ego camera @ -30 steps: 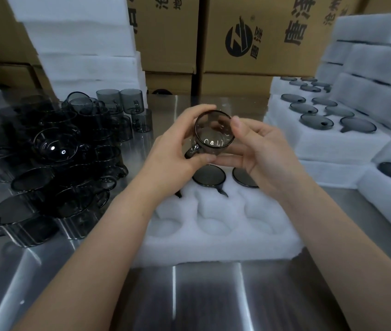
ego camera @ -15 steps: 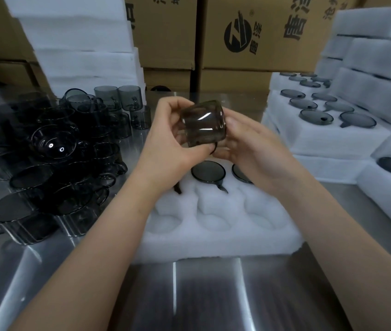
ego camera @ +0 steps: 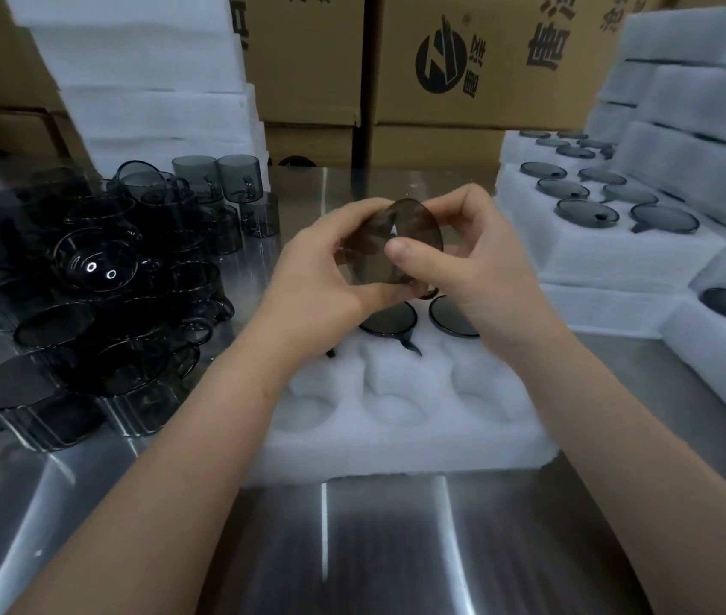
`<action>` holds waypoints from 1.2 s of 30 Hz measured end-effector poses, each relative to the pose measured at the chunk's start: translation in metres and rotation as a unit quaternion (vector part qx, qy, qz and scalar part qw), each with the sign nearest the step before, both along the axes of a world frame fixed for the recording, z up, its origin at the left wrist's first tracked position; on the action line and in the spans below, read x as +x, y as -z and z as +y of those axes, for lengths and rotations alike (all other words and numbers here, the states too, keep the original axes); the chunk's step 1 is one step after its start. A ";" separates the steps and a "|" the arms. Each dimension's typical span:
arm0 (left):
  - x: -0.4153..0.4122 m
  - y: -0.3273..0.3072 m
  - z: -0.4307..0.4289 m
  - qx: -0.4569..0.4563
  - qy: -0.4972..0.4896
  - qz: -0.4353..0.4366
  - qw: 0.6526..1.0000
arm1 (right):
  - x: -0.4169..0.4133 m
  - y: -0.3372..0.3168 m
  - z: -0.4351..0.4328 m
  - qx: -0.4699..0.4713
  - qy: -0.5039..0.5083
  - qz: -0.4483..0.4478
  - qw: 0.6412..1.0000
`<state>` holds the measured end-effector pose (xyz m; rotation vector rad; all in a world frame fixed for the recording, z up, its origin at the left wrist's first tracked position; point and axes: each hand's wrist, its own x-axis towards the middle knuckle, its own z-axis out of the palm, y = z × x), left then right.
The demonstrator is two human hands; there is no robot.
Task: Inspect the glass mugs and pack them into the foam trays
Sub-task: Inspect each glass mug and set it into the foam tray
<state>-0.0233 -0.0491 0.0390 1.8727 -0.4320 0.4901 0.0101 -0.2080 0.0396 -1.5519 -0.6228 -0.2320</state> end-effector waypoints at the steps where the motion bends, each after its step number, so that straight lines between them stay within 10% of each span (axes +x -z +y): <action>1: 0.000 0.001 -0.001 0.017 -0.006 -0.003 1.000 | -0.001 0.000 0.001 -0.001 0.013 -0.004 1.000; 9: 0.004 0.004 -0.002 0.094 -0.023 -0.032 0.995 | 0.000 -0.004 0.002 0.033 0.080 0.027 0.996; 23: 0.008 0.004 0.003 -0.019 -0.036 0.020 0.999 | 0.015 0.000 -0.012 0.092 -0.206 0.173 0.959; 36: 0.006 0.006 0.000 0.098 -0.050 -0.035 0.993 | 0.004 -0.001 0.001 0.024 0.054 0.030 0.998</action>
